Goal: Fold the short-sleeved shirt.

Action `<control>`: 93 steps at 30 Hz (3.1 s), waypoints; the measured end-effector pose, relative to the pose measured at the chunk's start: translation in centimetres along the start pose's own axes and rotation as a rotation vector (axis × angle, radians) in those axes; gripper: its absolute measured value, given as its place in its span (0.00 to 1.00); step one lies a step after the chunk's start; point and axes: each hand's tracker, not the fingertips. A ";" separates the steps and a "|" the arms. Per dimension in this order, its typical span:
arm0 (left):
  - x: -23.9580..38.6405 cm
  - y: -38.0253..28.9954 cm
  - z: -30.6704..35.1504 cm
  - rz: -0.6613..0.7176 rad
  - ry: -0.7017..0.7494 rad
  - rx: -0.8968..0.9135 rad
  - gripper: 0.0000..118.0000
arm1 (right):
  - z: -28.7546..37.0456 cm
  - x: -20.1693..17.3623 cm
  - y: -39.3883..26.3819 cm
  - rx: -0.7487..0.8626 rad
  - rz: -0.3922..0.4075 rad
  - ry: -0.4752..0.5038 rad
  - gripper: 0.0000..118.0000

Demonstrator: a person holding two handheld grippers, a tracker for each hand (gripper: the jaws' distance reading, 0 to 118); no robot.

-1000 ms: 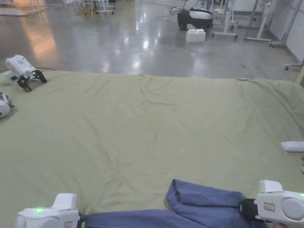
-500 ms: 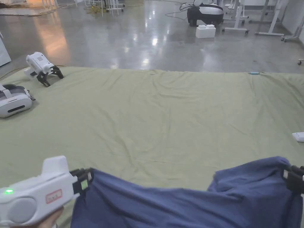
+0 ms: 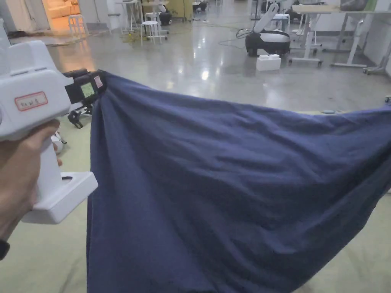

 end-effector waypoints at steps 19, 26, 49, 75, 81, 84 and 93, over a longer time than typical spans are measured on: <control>-0.7 8.2 -14.1 -0.063 0.103 0.053 0.00 | -12.0 -2.8 11.1 0.093 0.038 -0.128 0.02; -2.0 5.8 -18.1 -0.094 0.103 0.022 0.00 | -16.6 -2.1 10.0 0.094 0.055 -0.127 0.02; -5.8 -21.9 -0.2 0.161 0.028 -0.321 0.00 | 1.6 5.5 -18.5 -0.263 -0.021 -0.054 0.02; 0.5 -21.5 16.2 -0.185 0.140 -0.155 0.86 | 19.0 2.9 -24.0 -0.232 -0.079 -0.109 0.75; 6.2 -18.0 19.8 -0.211 0.091 0.041 0.38 | 21.8 -2.4 -20.1 -0.036 0.029 -0.014 0.27; 6.6 -17.6 20.1 -0.220 0.096 0.026 0.00 | 22.1 -3.8 -19.6 -0.026 0.055 0.007 0.00; -2.3 -25.5 14.8 -0.101 0.146 -0.461 0.13 | 21.1 -2.8 -21.5 -0.104 0.040 0.067 0.00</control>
